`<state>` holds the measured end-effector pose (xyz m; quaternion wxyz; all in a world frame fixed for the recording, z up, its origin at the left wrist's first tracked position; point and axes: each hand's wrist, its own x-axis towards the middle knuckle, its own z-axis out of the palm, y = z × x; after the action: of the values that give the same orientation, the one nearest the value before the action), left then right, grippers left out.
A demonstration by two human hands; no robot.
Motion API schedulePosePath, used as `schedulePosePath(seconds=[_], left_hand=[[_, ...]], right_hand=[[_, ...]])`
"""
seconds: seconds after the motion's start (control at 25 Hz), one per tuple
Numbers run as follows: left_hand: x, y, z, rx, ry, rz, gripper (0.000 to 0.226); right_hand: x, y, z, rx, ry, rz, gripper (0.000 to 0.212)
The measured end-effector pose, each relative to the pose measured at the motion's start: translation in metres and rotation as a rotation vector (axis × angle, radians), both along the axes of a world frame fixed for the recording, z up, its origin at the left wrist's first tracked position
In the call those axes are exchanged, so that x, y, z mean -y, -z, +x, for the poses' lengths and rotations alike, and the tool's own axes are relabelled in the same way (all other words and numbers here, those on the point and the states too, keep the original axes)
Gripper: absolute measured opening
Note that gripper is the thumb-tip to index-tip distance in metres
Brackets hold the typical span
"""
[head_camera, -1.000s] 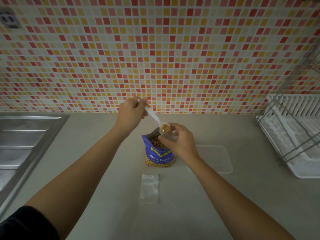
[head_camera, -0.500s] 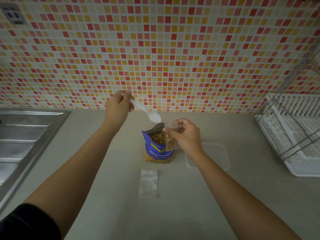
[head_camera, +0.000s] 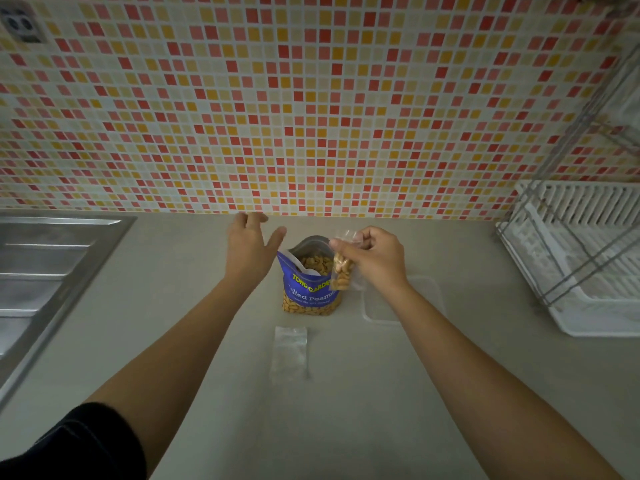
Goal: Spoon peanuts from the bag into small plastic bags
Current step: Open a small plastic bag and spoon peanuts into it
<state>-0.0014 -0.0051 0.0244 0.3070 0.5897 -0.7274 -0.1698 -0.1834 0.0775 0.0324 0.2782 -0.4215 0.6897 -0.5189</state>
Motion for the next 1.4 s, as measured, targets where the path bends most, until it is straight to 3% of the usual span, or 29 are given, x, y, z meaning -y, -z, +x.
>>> schedulePosePath(seconds=[0.08,0.24,0.4,0.48,0.6,0.8,0.96,1.08,1.16,1.28,1.4], left_hand=[[-0.023,-0.007,-0.005,-0.153,0.138,-0.081,0.021],[-0.073,-0.002,-0.035,-0.444,0.442,0.447,0.019],[-0.091,0.021,-0.069,-0.589,0.423,0.55,0.012],[-0.099,0.031,-0.084,-0.62,0.427,0.584,0.001],[-0.112,0.046,-0.103,-0.692,0.423,0.693,0.008],[-0.14,0.063,-0.136,-0.665,0.451,0.808,0.013],[-0.159,0.092,-0.155,-0.575,0.476,0.846,0.007],[-0.175,0.114,-0.164,-0.562,0.375,0.883,0.006],[-0.187,0.126,-0.169,-0.523,0.3,0.903,0.012],[-0.197,0.139,-0.175,-0.416,0.254,0.846,0.029],[-0.203,0.148,-0.181,-0.3,0.312,0.695,0.033]], right_hand=[[-0.004,0.0,-0.003,0.016,0.032,-0.004,0.033],[-0.016,0.0,-0.012,0.062,0.093,-0.038,0.033],[-0.038,0.012,-0.03,0.094,0.092,0.014,0.033],[-0.053,0.019,-0.048,0.194,0.046,0.079,0.033],[-0.08,0.031,-0.076,0.348,-0.044,0.106,0.019],[-0.119,0.057,-0.105,0.368,-0.008,0.131,0.011],[-0.141,0.083,-0.123,0.267,0.106,0.166,0.014],[-0.153,0.113,-0.13,0.191,0.168,0.228,0.009],[-0.157,0.133,-0.131,0.141,0.22,0.306,0.017],[-0.16,0.149,-0.13,0.09,0.299,0.381,0.025],[-0.159,0.159,-0.131,0.018,0.346,0.404,0.018]])
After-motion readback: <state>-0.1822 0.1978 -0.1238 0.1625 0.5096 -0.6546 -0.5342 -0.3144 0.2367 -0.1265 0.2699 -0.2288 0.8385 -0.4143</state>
